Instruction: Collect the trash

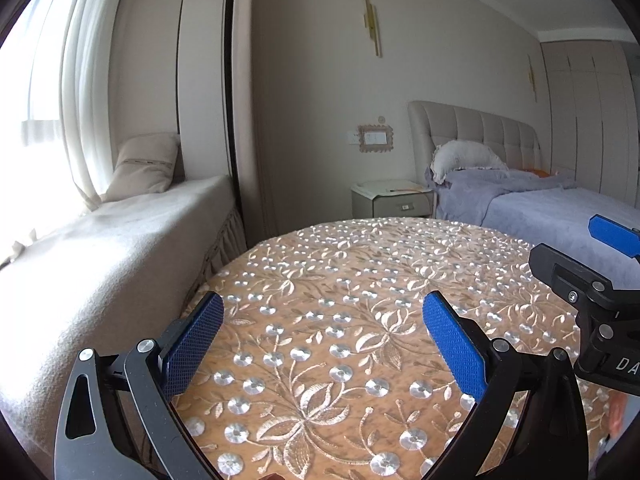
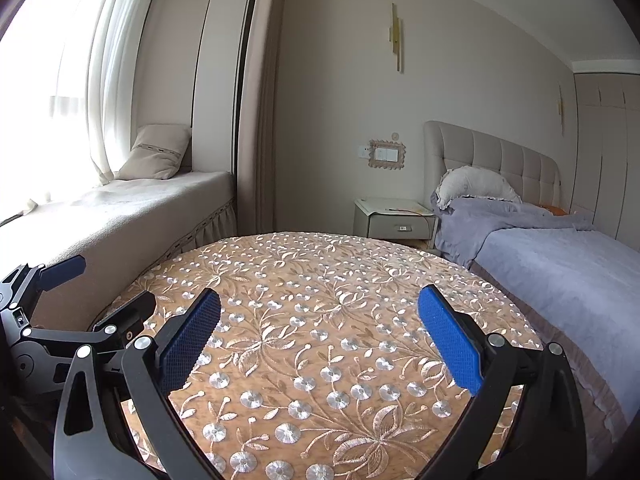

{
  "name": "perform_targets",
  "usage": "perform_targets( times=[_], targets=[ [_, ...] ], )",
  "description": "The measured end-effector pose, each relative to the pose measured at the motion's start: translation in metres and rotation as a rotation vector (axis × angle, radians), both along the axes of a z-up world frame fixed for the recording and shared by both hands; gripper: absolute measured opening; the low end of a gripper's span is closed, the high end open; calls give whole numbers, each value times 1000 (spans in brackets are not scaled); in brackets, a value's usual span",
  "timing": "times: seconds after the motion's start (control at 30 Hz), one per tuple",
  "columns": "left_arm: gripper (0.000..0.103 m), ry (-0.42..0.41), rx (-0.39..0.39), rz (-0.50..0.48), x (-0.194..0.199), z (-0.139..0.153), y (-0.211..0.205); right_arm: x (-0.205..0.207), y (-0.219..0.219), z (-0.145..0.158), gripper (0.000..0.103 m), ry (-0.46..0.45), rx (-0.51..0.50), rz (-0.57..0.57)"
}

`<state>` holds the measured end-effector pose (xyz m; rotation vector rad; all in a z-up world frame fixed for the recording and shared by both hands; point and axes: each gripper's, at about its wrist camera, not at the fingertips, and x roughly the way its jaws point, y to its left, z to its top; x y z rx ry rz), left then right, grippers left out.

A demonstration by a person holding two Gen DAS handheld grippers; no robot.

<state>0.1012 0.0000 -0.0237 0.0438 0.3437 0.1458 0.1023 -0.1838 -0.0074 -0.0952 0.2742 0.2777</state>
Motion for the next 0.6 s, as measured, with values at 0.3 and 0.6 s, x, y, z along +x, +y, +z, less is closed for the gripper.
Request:
perform_targets(
  times=[0.3,0.6],
  targets=[
    [98,-20,-28,-4,-6,8,11,-2,3,-2,98,0,-18,-10],
    [98,-12,-30,3,-4,11,13,-6,-1,2,98,-15,-19,-32]
  ],
)
